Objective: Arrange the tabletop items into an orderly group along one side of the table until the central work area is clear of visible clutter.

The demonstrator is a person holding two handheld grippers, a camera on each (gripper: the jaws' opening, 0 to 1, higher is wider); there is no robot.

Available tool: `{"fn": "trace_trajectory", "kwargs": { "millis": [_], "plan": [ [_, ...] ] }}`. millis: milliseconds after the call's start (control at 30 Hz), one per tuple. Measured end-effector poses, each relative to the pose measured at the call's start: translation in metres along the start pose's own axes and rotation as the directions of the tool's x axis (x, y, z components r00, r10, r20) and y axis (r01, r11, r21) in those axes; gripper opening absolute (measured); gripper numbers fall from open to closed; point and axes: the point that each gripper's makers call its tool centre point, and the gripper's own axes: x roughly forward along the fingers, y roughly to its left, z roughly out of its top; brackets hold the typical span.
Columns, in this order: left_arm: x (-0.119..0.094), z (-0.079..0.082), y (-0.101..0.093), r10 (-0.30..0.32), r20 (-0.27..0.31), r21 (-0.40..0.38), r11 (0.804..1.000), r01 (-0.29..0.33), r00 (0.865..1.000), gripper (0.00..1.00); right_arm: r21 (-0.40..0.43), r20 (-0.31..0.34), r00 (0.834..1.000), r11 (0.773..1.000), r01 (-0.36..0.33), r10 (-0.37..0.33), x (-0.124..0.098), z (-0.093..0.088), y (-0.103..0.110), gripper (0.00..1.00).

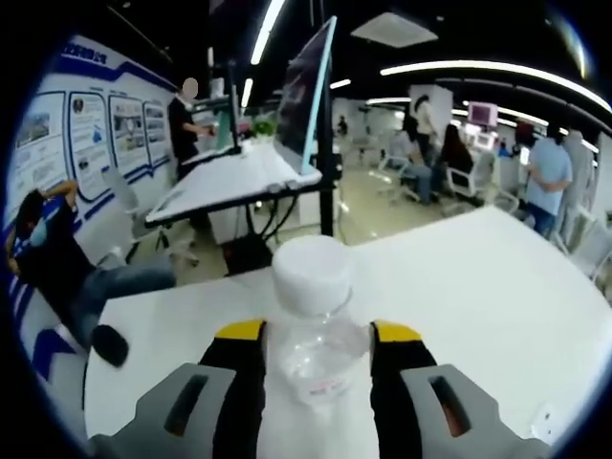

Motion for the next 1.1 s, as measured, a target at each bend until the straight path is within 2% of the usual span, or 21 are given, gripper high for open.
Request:
{"fn": "trace_trajectory", "kwargs": {
  "millis": [100, 300, 467, 733, 900, 1000, 1100],
  "plan": [
    [0.000, -0.001, 0.001, 0.006, -0.004, 0.000, 1.000, -0.006, 1.000, 0.96, 0.006, 0.001, 1.000, 1.000, 0.018, -0.018, -0.002, 0.001, -0.002, 0.43],
    [0.000, -0.001, 0.001, 0.005, -0.008, -0.004, 1.000, -0.005, 1.000, 0.96, 0.035, 0.023, 1.000, 0.999, 0.010, -0.011, -0.003, 0.005, -0.005, 0.47],
    [0.000, 0.001, 0.004, 0.009, 0.006, -0.030, 1.000, -0.008, 1.000, 0.96, 0.022, 0.021, 1.000, 1.000, 0.012, -0.013, -0.010, 0.008, 0.002, 0.48],
    [0.001, -0.001, 0.001, -0.001, -0.006, -0.011, 1.000, 0.001, 1.000, 0.96, 0.050, 0.030, 0.999, 0.998, 0.029, -0.031, -0.020, -0.002, 0.005, 0.50],
    [-0.004, 0.010, 0.012, 0.025, 0.062, -0.134, 0.991, -0.016, 0.998, 0.96, 0.028, 0.009, 0.999, 0.999, 0.036, -0.036, -0.034, -0.013, 0.020, 0.50],
    [-0.005, 0.011, 0.012, 0.026, 0.067, -0.137, 0.990, -0.017, 0.997, 0.96, 0.044, 0.007, 0.999, 0.998, 0.048, -0.048, -0.043, -0.022, 0.023, 0.50],
    [-0.004, 0.010, 0.008, 0.019, 0.057, -0.115, 0.993, -0.012, 0.998, 0.96, 0.062, 0.017, 0.998, 0.996, 0.066, -0.067, -0.053, -0.025, 0.017, 0.51]
  ]
}}
